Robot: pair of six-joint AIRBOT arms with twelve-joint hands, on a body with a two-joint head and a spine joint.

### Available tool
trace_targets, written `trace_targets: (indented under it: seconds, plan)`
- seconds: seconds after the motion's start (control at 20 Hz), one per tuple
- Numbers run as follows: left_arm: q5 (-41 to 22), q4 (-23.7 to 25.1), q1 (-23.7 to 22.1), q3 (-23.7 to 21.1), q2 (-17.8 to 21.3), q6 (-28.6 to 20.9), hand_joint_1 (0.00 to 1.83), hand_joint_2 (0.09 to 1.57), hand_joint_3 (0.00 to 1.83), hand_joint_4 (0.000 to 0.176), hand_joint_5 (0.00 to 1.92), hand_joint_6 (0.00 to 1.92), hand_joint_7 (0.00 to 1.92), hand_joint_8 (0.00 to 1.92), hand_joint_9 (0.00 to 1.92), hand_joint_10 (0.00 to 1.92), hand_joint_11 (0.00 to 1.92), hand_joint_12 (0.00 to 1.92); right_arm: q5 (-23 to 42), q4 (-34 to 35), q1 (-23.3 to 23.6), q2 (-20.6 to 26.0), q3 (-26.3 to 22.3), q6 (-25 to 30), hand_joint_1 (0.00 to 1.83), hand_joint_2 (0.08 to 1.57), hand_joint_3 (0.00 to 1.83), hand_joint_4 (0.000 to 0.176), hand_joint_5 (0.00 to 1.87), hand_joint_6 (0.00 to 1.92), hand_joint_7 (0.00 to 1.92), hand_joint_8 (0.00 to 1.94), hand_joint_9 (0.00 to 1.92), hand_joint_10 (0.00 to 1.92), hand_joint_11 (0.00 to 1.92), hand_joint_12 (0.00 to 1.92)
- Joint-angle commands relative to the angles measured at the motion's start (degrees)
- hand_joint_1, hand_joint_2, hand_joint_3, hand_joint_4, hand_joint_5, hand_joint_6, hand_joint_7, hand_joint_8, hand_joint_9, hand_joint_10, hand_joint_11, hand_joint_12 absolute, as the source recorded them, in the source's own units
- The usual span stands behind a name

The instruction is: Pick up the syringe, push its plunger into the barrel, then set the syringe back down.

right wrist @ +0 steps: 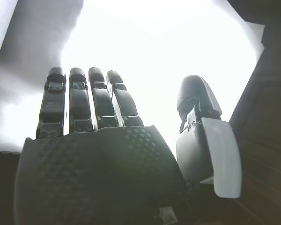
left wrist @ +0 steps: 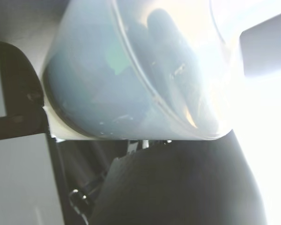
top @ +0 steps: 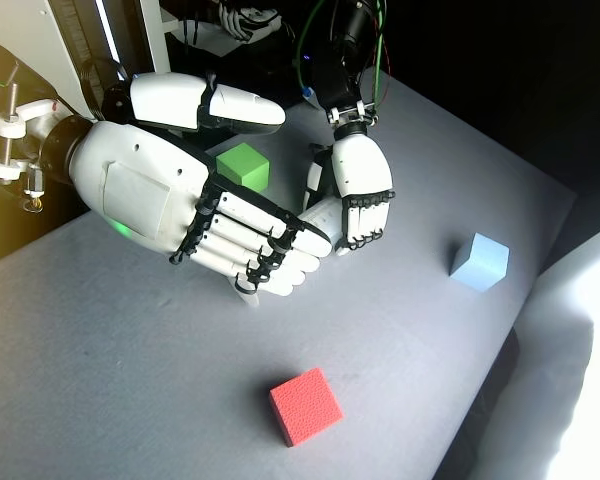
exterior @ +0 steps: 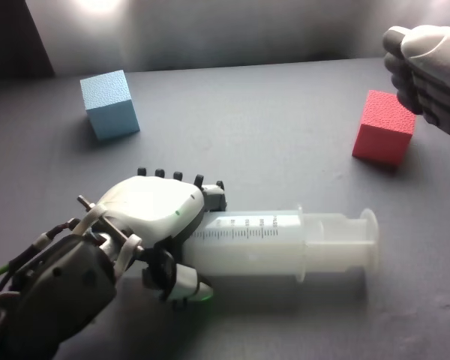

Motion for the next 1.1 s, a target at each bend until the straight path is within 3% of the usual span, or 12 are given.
trace_targets:
  seconds: [0.0,0.1,0.35,0.4,0.5,0.8,1.05]
  plan:
    - [-2.35,1.34,-0.38,-0.46,1.12,0.6,1.35,1.17,0.0,0.0,0.87,1.15,0.86,1.08,0.74,1.47,0.54,1.41,6.42,-1.9,0.42,0.44,-0.16,0.2,0.0,1.22,0.0,0.0,0.0,0.0,0.0,0.0,0.0,0.0,0.0,0.0]
    - [-2.35,0.07,-1.24,-1.46,2.56,1.1,1.36,1.15,0.0,0.0,0.92,1.02,0.91,1.05,0.8,1.39,0.62,1.37,6.4,1.02,0.52,0.43,-0.72,0.17,0.0,1.22,0.0,0.0,0.0,0.0,0.0,0.0,0.0,0.0,0.0,0.0]
    - [-2.35,-2.93,-5.07,-3.47,5.5,2.31,1.36,1.14,0.0,0.0,0.95,0.99,0.89,1.09,0.8,1.38,0.65,1.36,8.59,6.08,1.24,0.44,-3.66,0.15,0.0,1.22,0.0,0.0,0.0,0.0,0.0,0.0,0.0,0.0,0.0,0.0]
    - [-2.35,-4.25,-6.28,-4.09,6.0,3.55,1.36,1.17,0.0,0.0,0.9,1.09,0.84,1.12,0.76,1.45,0.59,1.45,9.97,6.23,1.23,0.44,-4.44,-0.31,0.0,1.22,0.0,0.0,0.0,0.0,0.0,0.0,0.0,0.0,0.0,0.0]
    - [-2.34,-6.0,-8.0,-4.79,6.52,4.64,1.36,1.16,0.0,0.0,0.92,1.09,0.87,1.06,0.78,1.41,0.58,1.42,10.27,9.98,1.41,0.44,-5.59,-2.88,0.0,1.22,0.0,0.0,0.0,0.0,0.0,0.0,0.0,0.0,0.0,0.0]
    - [-1.95,-9.45,-11.4,-5.5,6.88,5.54,1.36,1.15,0.0,0.0,0.97,0.96,0.86,1.13,0.78,1.4,0.6,1.39,7.94,21.74,2.5,0.09,-5.86,-4.54,0.0,1.2,0.0,0.0,0.0,0.0,0.0,0.0,0.0,0.0,0.0,0.0]
    - [-1.26,-10.58,-12.72,-5.7,7.51,5.85,1.36,1.15,0.0,0.0,0.95,1.0,0.88,1.11,0.79,1.4,0.61,1.44,3.86,28.79,2.6,-0.46,-5.86,-5.29,0.0,1.19,0.0,0.0,0.0,0.0,0.0,0.0,0.0,0.0,0.0,0.0]
